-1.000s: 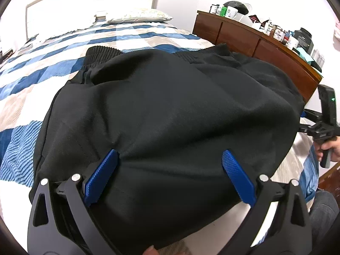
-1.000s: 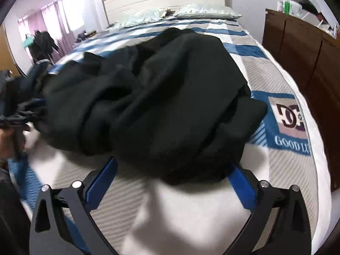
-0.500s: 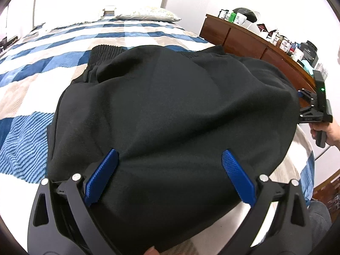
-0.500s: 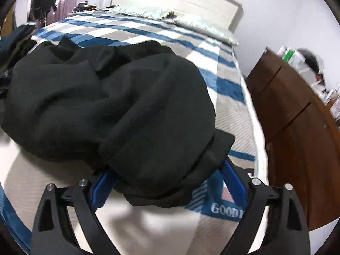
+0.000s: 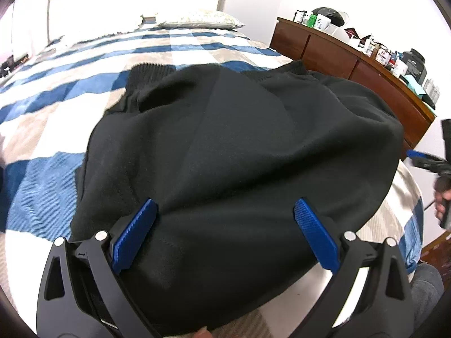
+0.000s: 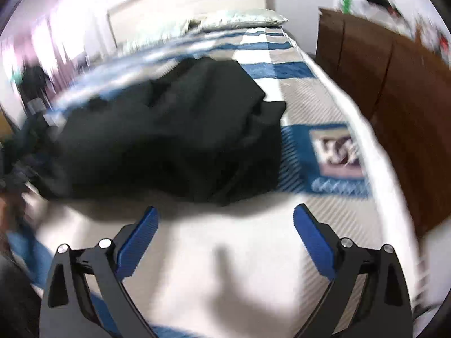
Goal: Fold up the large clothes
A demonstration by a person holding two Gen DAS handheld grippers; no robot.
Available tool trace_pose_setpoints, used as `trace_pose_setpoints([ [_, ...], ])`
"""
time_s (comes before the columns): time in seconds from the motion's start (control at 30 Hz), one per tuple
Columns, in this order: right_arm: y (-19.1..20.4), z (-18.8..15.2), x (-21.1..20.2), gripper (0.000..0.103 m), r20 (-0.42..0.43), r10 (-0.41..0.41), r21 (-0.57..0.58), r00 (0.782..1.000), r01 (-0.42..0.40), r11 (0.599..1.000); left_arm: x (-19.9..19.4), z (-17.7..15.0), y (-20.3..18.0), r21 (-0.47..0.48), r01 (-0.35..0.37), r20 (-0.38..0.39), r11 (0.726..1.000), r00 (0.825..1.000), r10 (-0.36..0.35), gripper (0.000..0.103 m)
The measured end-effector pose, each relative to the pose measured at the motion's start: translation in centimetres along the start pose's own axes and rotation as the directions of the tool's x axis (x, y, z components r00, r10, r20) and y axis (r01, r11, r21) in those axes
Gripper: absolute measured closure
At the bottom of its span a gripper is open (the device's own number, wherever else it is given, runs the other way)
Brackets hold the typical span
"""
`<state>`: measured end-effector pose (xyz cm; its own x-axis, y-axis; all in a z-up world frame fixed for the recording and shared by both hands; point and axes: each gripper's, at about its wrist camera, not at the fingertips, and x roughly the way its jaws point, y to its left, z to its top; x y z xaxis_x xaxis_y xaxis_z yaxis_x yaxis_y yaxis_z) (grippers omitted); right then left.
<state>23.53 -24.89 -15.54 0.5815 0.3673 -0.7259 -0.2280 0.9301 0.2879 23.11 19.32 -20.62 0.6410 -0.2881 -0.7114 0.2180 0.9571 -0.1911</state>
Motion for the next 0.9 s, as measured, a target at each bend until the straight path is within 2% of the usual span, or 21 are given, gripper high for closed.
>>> trace_pose_setpoints([
  [0.03,0.2,-0.4,-0.5,0.005,0.023,0.064,0.075,0.998,-0.066,0.995,-0.4,0.1,-0.2,-0.017,-0.011,0.015,1.000,1.000,0.011,0.006],
  [0.07,0.6,-1.1,-0.6,0.005,0.049,0.140,0.179,0.989,-0.147,0.973,-0.8,0.3,-0.4,-0.036,-0.020,0.024,0.999,1.000,0.021,0.006],
  [0.13,1.2,-2.2,0.6,0.005,0.051,0.232,0.331,0.971,-0.236,0.914,-1.3,0.6,-0.5,-0.043,-0.029,0.046,0.999,0.998,0.031,0.006],
  [0.17,1.7,-2.7,1.7,0.005,0.043,0.269,0.402,0.962,-0.264,0.877,-1.7,0.7,-0.8,-0.028,-0.049,0.061,0.998,0.997,0.051,0.006],
  [0.23,2.4,-3.2,3.5,0.005,0.039,0.307,0.473,0.951,-0.288,0.833,-2.2,0.9,-1.4,-0.005,-0.088,0.084,0.996,0.993,0.088,0.006],
  [0.4,5.9,-3.9,6.8,0.005,0.125,0.283,0.523,0.951,-0.306,0.796,-3.1,1.0,-2.5,0.054,-0.128,0.112,0.990,0.986,0.121,0.006],
  [0.5,7.8,-3.7,8.4,0.005,0.182,0.266,0.551,0.947,-0.322,0.769,-3.6,1.1,-2.5,0.050,-0.115,0.122,0.992,0.987,0.108,0.006],
  [0.6,9.5,-3.1,9.6,0.005,0.197,0.217,0.542,0.956,-0.291,0.789,-4.1,1.2,-2.2,0.042,-0.117,0.136,0.992,0.985,0.110,0.006],
  [0.7,10.3,-2.5,10.7,0.005,0.210,0.178,0.554,0.961,-0.267,0.789,-4.6,1.3,-1.3,0.019,-0.106,0.143,0.994,0.984,0.102,0.006],
  [0.77,10.3,-2.1,11.7,0.005,0.209,0.174,0.580,0.962,-0.266,0.770,-4.8,1.3,-0.6,-0.001,-0.107,0.147,0.994,0.983,0.106,0.006],
  [0.87,10.2,-2.0,13.0,0.004,0.221,0.189,0.635,0.957,-0.288,0.717,-5.4,1.3,0.4,-0.034,-0.107,0.155,0.994,0.982,0.111,0.006],
  [0.9,10.3,-2.1,13.2,0.004,0.221,0.184,0.641,0.958,-0.285,0.713,-5.5,1.3,0.6,-0.044,-0.108,0.157,0.993,0.981,0.113,0.006],
])
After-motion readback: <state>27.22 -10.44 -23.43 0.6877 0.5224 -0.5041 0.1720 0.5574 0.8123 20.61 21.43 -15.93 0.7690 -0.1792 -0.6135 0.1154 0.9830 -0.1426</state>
